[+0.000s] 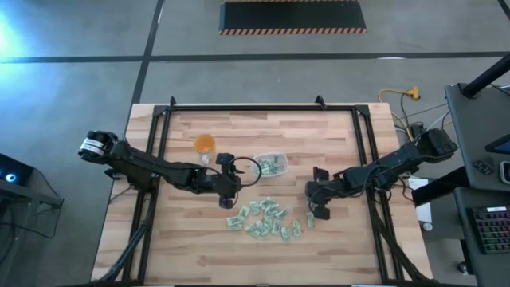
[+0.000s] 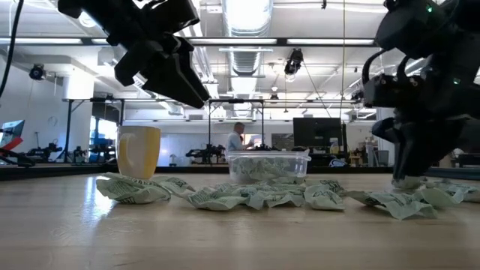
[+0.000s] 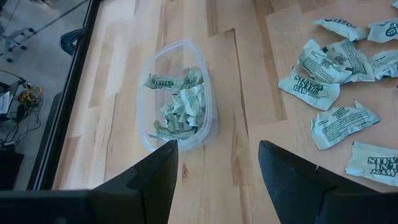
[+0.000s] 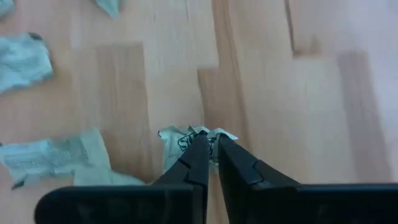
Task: Pick and place Stevia / Truvia into bins
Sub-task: Put the stevia packet into the transparent bin
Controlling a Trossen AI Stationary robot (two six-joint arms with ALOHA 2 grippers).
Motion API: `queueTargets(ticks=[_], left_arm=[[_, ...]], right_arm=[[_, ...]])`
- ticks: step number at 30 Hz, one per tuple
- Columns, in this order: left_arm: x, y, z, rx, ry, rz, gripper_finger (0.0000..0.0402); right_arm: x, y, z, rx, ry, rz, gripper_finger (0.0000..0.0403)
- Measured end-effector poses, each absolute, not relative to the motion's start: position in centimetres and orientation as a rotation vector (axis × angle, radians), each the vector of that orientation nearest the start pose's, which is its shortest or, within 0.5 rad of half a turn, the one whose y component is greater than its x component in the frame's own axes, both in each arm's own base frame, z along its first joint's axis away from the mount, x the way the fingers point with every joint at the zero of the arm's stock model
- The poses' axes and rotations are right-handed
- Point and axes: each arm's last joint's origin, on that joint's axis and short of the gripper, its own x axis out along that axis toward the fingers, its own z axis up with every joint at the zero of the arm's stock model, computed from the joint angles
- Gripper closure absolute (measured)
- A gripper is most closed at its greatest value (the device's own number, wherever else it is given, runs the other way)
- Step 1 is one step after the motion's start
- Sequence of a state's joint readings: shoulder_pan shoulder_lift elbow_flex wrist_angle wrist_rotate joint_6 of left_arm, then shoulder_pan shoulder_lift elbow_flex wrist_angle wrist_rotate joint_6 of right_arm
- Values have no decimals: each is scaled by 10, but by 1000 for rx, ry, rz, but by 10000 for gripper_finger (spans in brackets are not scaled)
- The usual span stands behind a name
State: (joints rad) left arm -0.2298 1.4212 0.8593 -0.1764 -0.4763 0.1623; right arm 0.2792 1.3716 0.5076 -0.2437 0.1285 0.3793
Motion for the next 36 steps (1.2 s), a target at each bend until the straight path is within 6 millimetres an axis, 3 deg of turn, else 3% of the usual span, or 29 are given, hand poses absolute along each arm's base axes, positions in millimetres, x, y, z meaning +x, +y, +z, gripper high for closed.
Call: queueTargets(ticks=[7, 14, 17, 26, 32, 36], left_arm=[[282, -52, 219, 423, 747, 176, 195], [281, -52, 218, 428, 766, 174, 195], [281, -52, 218, 413, 764, 180, 195], [281, -52, 218, 404, 763, 184, 195], [281, -52, 218, 403, 763, 184, 195], [281, -52, 217, 384, 764, 178, 195]], right_arm=[[234, 60, 160, -104, 943, -40, 389], [262, 42, 196, -397, 635, -399, 389], [270, 27, 203, -404, 572, -403, 389], [280, -17, 188, -244, 624, -355, 390], [293, -32, 165, -242, 683, -366, 384], [298, -33, 161, -239, 706, -366, 345]])
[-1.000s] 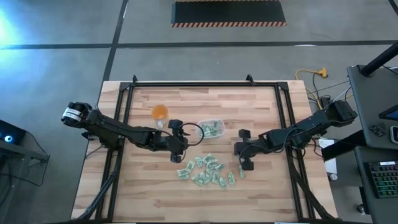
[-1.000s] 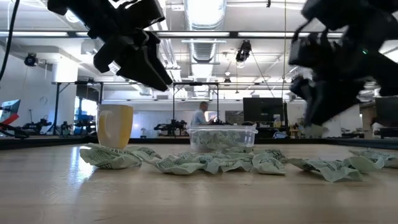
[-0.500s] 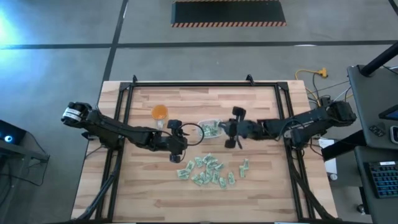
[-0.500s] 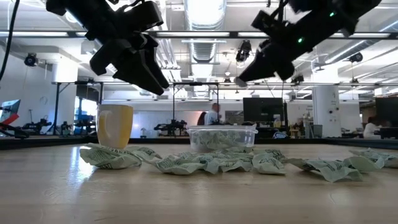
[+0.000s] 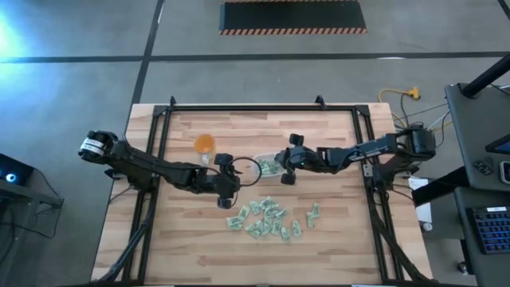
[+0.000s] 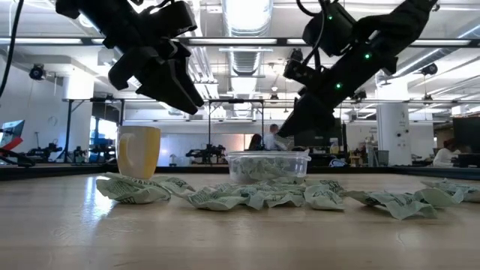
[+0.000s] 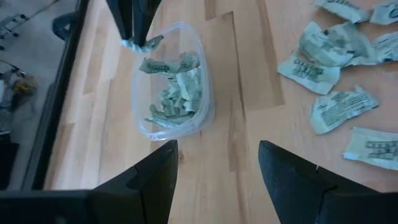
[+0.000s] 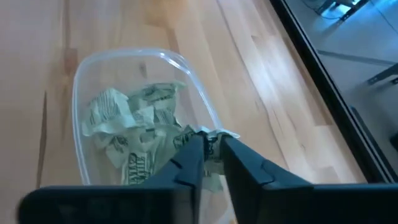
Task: Pick and place Stevia / Truvia into bins
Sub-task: Put the stevia packet into the transparent bin
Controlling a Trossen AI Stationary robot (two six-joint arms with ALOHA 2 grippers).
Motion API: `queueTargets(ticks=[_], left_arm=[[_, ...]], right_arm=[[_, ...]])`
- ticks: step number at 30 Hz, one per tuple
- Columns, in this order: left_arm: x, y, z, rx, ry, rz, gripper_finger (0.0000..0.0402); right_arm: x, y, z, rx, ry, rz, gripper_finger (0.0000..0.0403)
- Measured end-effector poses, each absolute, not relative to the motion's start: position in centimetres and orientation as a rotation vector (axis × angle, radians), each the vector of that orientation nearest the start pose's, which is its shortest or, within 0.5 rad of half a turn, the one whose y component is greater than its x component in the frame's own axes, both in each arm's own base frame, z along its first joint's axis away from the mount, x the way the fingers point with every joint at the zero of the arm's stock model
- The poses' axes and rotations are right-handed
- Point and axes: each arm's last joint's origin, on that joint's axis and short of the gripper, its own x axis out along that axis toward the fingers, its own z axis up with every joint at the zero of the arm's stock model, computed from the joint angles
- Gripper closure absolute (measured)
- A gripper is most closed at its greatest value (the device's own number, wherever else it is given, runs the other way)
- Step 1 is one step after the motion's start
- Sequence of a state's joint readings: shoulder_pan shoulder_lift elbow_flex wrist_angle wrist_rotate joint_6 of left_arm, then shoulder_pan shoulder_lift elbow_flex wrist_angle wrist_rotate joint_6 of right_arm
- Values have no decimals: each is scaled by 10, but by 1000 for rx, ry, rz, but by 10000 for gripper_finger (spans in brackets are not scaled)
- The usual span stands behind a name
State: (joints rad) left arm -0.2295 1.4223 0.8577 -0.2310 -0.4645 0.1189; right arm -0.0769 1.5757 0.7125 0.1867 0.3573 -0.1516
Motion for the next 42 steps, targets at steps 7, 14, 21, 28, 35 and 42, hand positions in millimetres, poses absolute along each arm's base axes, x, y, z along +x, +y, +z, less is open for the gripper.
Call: queueTargets(ticks=[7, 14, 21, 28, 35, 42], left_arm=[[275, -56, 210, 314, 857, 38, 195], [272, -57, 207, 270, 893, -5, 195], [278, -65, 190, 185, 909, -231, 196], [293, -71, 166, 245, 912, -348, 197], [302, -73, 167, 243, 879, -376, 197], [305, -74, 169, 229, 837, -401, 197]], right_arm=[[293, -32, 174, -221, 688, -373, 274], [284, -31, 181, -173, 721, -382, 252], [282, -26, 184, -132, 721, -262, 264], [280, -22, 182, -121, 744, -218, 277], [279, -20, 181, -115, 765, -213, 279], [278, -20, 181, -105, 768, -217, 282]])
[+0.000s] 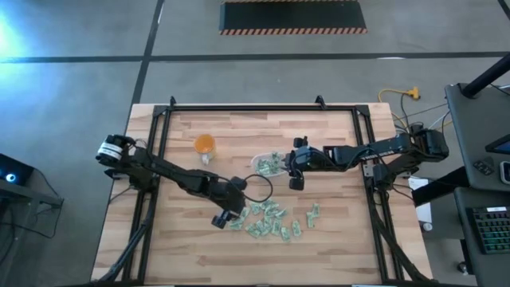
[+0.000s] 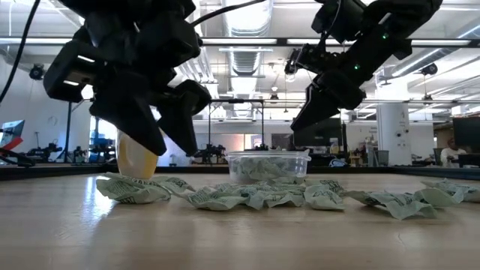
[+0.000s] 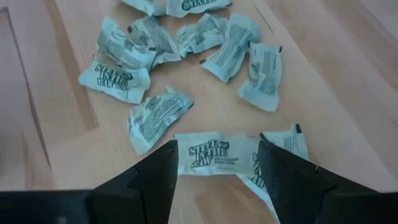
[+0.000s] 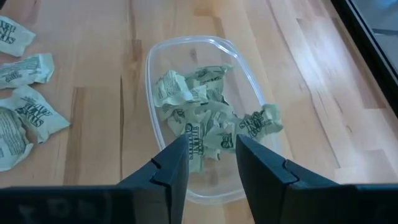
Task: Pick and place Stevia / Truvia into bins
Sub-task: Put the stevia packet into the transparent bin
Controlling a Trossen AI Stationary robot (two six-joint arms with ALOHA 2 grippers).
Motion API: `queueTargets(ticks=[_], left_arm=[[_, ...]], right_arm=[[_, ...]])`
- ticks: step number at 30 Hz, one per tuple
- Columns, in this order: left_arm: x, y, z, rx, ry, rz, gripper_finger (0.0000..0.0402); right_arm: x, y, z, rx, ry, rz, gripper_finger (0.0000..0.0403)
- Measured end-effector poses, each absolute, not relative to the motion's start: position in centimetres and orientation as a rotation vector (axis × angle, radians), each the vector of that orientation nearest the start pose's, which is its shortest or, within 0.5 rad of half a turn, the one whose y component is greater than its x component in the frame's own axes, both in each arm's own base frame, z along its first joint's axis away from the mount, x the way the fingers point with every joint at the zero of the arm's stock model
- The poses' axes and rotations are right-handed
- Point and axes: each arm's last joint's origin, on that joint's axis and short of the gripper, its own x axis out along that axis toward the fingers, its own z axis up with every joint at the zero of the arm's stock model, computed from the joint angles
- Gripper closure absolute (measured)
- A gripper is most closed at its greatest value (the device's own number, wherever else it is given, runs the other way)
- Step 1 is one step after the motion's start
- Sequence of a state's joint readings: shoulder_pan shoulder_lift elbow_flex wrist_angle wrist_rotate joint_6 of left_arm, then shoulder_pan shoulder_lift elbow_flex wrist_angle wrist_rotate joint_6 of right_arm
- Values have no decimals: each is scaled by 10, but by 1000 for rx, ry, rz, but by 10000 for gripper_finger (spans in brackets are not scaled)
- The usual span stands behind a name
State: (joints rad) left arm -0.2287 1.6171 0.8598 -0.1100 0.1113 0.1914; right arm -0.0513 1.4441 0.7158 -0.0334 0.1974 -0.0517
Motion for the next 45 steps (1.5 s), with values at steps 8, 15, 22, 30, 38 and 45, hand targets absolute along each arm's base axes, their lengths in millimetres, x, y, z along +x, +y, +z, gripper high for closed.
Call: queueTargets(ticks=[8, 15, 22, 30, 38, 45], left_arm=[[319, -72, 154, 190, 820, -438, 197], [328, -61, 141, 151, 948, -403, 197], [328, -57, 141, 140, 979, -390, 238], [323, -56, 143, 167, 1015, -407, 364], [322, -55, 156, 207, 969, -388, 397], [326, -48, 172, 373, 872, -120, 401]], right_arm=[[278, -20, 181, -105, 772, -216, 290], [277, -18, 179, -110, 787, -209, 290], [277, -17, 179, -110, 790, -208, 294], [277, -17, 179, -110, 789, -207, 305], [277, -17, 179, -111, 789, -208, 314], [277, -17, 179, -111, 790, -208, 312]])
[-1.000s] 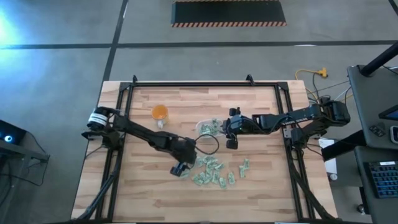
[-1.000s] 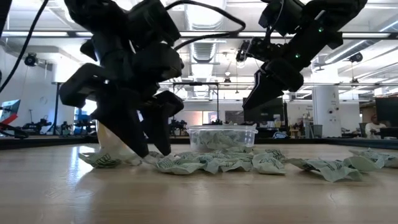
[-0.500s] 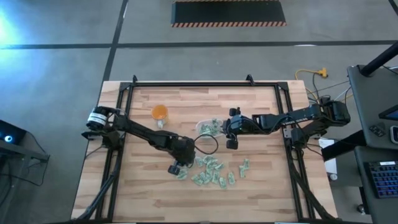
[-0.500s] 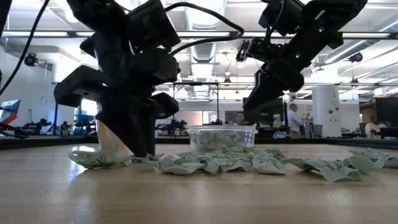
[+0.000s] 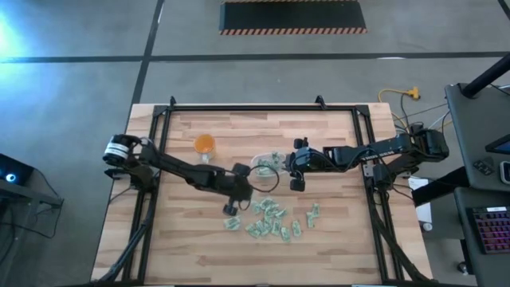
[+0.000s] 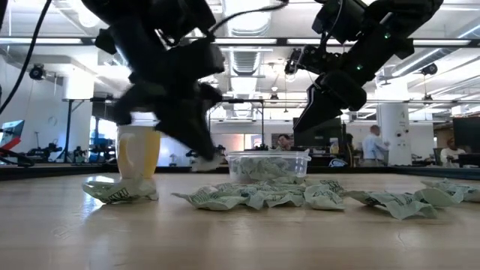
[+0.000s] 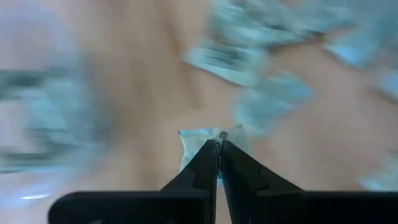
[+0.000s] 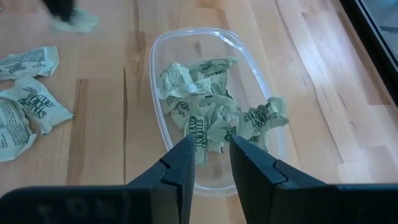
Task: Pick and place Stevia / Truvia into bins
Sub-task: Put the stevia packet into the transparent bin
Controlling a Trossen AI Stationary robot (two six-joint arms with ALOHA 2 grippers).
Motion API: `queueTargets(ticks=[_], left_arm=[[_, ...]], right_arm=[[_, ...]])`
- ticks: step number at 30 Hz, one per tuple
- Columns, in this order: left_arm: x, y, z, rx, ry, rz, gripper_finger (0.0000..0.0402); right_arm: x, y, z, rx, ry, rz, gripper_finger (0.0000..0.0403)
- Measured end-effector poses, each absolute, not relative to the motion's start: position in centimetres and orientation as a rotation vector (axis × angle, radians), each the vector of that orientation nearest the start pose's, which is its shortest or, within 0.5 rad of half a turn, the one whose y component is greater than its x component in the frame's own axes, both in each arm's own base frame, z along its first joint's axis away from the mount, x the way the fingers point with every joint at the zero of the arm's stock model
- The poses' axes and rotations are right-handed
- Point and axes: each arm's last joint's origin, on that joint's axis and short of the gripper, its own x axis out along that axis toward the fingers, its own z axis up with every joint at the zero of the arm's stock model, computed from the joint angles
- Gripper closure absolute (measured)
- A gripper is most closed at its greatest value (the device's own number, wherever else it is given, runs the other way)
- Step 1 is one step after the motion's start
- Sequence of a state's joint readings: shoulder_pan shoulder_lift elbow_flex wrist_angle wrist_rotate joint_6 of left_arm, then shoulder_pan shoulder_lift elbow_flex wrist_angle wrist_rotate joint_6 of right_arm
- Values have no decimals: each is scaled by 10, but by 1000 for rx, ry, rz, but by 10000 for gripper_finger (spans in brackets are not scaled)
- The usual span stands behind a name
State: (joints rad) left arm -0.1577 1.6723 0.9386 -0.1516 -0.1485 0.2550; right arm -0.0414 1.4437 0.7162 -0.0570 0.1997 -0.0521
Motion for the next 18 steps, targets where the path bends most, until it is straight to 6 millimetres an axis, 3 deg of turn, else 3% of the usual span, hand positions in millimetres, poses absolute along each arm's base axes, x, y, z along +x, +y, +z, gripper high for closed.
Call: queueTargets(ticks=[10, 18], left_arm=[[343, -40, 192, 523, 633, 106, 401], [353, -7, 181, 512, 638, 239, 401]], right_arm=[[276, -17, 179, -112, 801, -208, 323], [276, -17, 178, -112, 805, -207, 326]])
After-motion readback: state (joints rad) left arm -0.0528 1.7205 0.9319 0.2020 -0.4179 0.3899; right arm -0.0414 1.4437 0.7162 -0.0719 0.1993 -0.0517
